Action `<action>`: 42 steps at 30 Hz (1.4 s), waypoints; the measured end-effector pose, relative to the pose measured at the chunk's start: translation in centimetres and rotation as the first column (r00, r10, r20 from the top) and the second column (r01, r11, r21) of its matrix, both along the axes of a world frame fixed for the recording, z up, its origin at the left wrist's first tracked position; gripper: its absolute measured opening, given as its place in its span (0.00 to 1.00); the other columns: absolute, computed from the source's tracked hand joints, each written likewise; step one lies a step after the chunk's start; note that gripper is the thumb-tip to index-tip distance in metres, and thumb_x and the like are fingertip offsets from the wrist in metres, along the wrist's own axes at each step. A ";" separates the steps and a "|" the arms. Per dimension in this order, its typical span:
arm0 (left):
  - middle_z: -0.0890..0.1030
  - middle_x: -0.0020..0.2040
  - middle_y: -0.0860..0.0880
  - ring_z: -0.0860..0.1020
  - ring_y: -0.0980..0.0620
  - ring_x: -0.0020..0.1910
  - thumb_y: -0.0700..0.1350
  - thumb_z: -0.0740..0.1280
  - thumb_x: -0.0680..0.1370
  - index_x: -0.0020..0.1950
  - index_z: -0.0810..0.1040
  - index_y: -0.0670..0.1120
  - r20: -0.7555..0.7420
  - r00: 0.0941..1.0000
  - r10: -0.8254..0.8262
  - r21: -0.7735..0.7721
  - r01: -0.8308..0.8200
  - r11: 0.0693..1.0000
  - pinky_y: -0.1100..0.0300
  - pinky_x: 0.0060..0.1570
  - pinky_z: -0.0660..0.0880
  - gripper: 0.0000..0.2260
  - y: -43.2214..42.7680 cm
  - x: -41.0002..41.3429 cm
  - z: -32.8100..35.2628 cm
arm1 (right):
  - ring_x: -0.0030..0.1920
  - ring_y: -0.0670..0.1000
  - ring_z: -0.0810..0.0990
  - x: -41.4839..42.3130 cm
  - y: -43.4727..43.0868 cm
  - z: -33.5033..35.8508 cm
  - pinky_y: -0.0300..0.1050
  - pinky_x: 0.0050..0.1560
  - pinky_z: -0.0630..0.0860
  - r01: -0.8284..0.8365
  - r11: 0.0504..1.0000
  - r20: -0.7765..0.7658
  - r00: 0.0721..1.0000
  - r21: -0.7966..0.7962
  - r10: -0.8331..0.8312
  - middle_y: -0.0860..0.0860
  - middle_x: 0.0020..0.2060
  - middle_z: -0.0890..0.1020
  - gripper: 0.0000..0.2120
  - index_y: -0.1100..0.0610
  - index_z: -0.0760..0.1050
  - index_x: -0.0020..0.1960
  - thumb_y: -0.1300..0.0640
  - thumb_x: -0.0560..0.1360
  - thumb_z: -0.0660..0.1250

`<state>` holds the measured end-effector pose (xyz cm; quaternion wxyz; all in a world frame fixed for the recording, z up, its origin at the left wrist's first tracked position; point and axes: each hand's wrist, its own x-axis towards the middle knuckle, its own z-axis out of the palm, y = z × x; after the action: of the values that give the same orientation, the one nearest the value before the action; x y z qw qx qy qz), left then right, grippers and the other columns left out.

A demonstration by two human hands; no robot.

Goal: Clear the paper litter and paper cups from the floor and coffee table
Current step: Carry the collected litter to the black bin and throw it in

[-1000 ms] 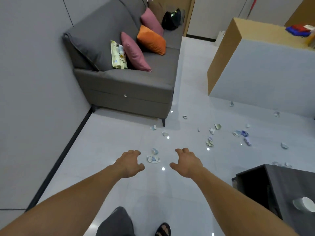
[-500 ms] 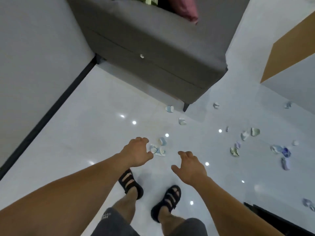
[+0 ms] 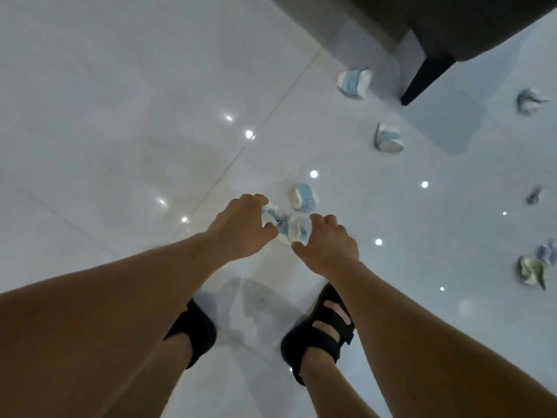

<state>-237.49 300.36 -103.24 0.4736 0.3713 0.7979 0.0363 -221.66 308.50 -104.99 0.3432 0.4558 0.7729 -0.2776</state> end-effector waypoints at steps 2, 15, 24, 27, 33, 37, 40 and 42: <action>0.73 0.66 0.48 0.71 0.47 0.63 0.52 0.67 0.75 0.67 0.70 0.47 -0.034 0.999 0.023 0.024 -0.022 0.999 0.55 0.54 0.69 0.23 -1.0 0.1 -3.0 | 0.58 0.55 0.73 0.1 -0.6 -3.6 0.49 0.51 0.72 0.012 1.000 -0.004 1.000 0.000 -0.012 0.53 0.60 0.70 0.31 0.53 0.61 0.70 0.39 0.75 0.65; 0.78 0.57 0.50 0.74 0.50 0.56 0.57 0.66 0.74 0.60 0.75 0.48 0.030 0.993 0.111 0.152 -0.114 0.982 0.59 0.49 0.69 0.19 -2.3 -0.3 -2.3 | 0.46 0.53 0.77 0.0 -3.4 -1.8 0.42 0.36 0.69 -0.025 0.989 -0.297 0.953 0.143 0.067 0.52 0.50 0.74 0.22 0.56 0.71 0.59 0.48 0.70 0.71; 0.81 0.42 0.50 0.79 0.49 0.43 0.47 0.65 0.77 0.46 0.75 0.45 0.306 0.936 0.174 0.107 -0.215 0.971 0.47 0.49 0.77 0.06 -2.6 -2.9 1.6 | 0.49 0.53 0.79 -4.1 -3.5 3.6 0.45 0.38 0.79 -0.062 0.983 -0.550 0.822 0.173 0.149 0.51 0.53 0.79 0.24 0.57 0.75 0.60 0.49 0.69 0.75; 0.79 0.44 0.50 0.77 0.49 0.43 0.50 0.63 0.78 0.46 0.71 0.49 0.126 0.985 0.122 0.059 -0.130 0.990 0.54 0.45 0.75 0.06 -4.7 -4.9 -0.7 | 0.61 0.55 0.74 -5.3 -3.1 0.4 0.47 0.49 0.78 -0.157 0.971 -0.402 0.889 0.177 0.217 0.52 0.63 0.73 0.28 0.56 0.68 0.69 0.47 0.73 0.71; 0.79 0.47 0.51 0.76 0.50 0.44 0.52 0.60 0.79 0.53 0.72 0.50 0.035 0.977 0.212 -0.060 -0.210 0.976 0.57 0.43 0.69 0.07 -10.3 -7.0 -6.0 | 0.63 0.62 0.69 -7.7 -3.5 -7.3 0.49 0.46 0.74 -0.344 0.919 -0.074 0.929 0.190 0.363 0.53 0.70 0.60 0.35 0.50 0.52 0.75 0.46 0.75 0.67; 0.79 0.45 0.49 0.76 0.50 0.42 0.49 0.61 0.79 0.53 0.73 0.48 0.066 0.969 0.238 -0.004 -0.238 0.971 0.58 0.41 0.70 0.07 -11.7 -6.9 -7.1 | 0.58 0.58 0.70 -7.5 -5.0 -9.4 0.47 0.41 0.73 -0.388 0.899 -0.006 0.918 0.203 0.397 0.56 0.66 0.63 0.30 0.53 0.57 0.72 0.54 0.75 0.66; 0.79 0.46 0.50 0.77 0.51 0.44 0.49 0.63 0.78 0.55 0.74 0.47 0.076 0.962 0.262 0.042 -0.266 0.963 0.57 0.42 0.72 0.08 -11.5 -7.1 -5.6 | 0.57 0.56 0.70 -7.7 -5.0 -7.3 0.47 0.42 0.75 -0.299 0.936 -0.074 0.946 0.188 0.317 0.54 0.61 0.67 0.28 0.54 0.64 0.69 0.51 0.72 0.68; 0.79 0.47 0.52 0.77 0.52 0.45 0.49 0.65 0.77 0.55 0.75 0.48 0.085 0.956 0.282 0.062 -0.288 0.956 0.57 0.44 0.73 0.09 -11.2 -7.4 -3.1 | 0.57 0.55 0.70 -8.6 -4.8 -4.1 0.46 0.42 0.76 -0.279 0.945 -0.138 0.943 0.172 0.304 0.52 0.60 0.67 0.29 0.53 0.65 0.68 0.48 0.70 0.69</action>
<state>-244.87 289.20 -106.31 0.4791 0.2681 0.8227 0.1477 -230.25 303.74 -109.12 0.2812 0.3364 0.8760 -0.2011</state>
